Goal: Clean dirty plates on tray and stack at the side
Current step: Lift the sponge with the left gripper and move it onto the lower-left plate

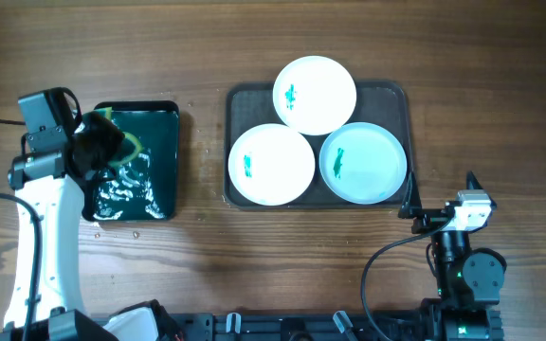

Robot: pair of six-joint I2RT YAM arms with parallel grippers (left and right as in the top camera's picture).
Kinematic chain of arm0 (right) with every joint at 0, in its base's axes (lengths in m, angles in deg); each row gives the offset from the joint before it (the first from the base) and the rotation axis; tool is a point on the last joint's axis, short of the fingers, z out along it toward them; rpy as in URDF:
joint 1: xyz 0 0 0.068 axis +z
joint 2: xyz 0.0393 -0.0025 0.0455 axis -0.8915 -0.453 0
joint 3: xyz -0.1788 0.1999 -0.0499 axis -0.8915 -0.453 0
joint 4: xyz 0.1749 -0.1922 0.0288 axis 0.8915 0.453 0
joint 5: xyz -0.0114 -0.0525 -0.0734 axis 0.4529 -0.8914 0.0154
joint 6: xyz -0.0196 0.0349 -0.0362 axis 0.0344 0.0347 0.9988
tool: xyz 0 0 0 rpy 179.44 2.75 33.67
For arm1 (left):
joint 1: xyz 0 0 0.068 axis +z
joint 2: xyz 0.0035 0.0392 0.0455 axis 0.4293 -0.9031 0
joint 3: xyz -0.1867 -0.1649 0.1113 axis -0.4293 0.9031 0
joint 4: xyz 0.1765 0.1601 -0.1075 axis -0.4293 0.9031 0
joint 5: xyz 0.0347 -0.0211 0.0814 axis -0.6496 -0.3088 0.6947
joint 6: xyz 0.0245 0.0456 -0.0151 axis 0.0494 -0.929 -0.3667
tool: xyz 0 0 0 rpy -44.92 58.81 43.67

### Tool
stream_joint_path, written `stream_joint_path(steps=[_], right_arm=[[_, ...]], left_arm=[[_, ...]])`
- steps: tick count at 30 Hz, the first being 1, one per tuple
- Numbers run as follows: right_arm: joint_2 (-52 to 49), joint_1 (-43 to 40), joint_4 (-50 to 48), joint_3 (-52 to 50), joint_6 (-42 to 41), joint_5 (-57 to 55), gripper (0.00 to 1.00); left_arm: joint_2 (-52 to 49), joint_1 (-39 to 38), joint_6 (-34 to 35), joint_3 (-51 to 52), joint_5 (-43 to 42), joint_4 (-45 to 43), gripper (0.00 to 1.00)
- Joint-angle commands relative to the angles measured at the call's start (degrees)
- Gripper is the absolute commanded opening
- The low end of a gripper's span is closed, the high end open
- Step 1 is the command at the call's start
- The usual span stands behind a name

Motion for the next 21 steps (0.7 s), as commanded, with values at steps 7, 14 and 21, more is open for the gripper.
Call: stream_joint_path(steps=[7, 14, 21], right_arm=[[0.2, 0.2, -0.2, 0.0, -0.8, 0.0, 1.00], [0.2, 0.2, -0.2, 0.0, -0.8, 0.0, 1.00], [0.2, 0.2, -0.2, 0.0, -0.8, 0.0, 1.00]], left_arm=[[-6.2, -3.0, -7.9, 3.5, 0.5, -0.2, 0.04], [5.2, -12.9, -5.9, -0.9, -15.9, 3.9, 0.04], [-4.0, -38.6, 8.2, -0.8, -5.6, -5.7, 0.04]])
